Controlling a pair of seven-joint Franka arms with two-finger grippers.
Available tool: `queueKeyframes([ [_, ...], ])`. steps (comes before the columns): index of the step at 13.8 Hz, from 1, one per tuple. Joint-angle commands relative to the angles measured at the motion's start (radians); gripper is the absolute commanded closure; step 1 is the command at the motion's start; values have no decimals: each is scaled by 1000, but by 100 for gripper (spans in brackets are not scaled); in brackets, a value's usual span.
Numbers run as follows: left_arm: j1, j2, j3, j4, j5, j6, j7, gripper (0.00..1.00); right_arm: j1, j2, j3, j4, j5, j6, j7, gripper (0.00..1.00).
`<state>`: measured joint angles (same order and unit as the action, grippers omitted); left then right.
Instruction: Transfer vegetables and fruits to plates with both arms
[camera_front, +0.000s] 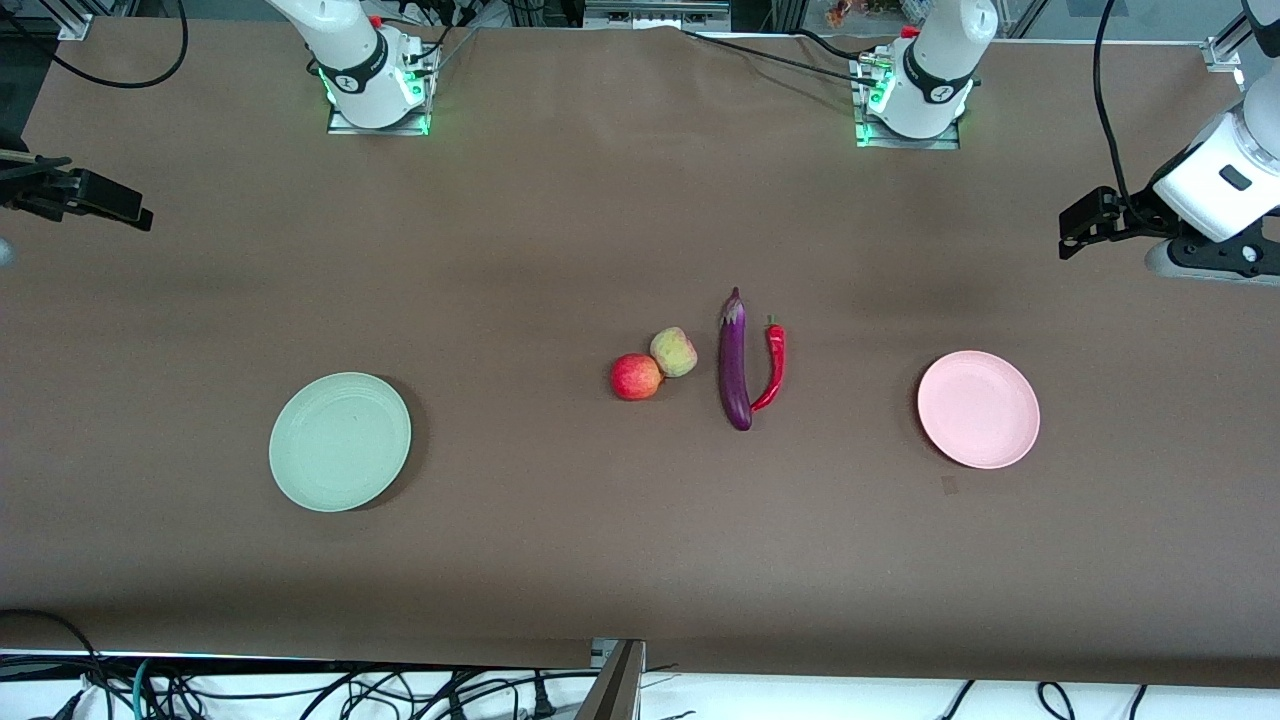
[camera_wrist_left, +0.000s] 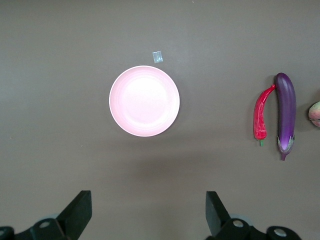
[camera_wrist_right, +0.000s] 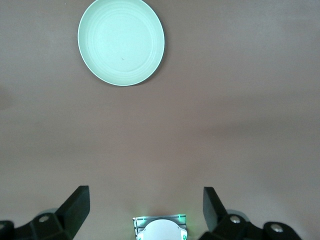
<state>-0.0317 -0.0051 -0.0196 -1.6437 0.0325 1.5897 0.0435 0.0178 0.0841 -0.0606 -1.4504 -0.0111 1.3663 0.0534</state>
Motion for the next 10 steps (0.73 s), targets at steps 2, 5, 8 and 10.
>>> queueKeyframes([
  [2, -10, 13, -2, 35, 3, -31, 6, 0, -4, 0, 7, 5, -15, 4, -17, 0],
  [5, -7, 14, -2, 39, 3, -36, 7, 0, -3, -1, 7, 5, -15, 4, -17, 0],
  [8, -8, 28, 0, 39, 3, -45, 3, 0, -4, -1, 7, 5, -16, 2, -18, 0],
  [10, -7, 43, 0, 38, 3, -65, 7, 0, -3, -1, 7, 7, -15, 4, -18, 0],
])
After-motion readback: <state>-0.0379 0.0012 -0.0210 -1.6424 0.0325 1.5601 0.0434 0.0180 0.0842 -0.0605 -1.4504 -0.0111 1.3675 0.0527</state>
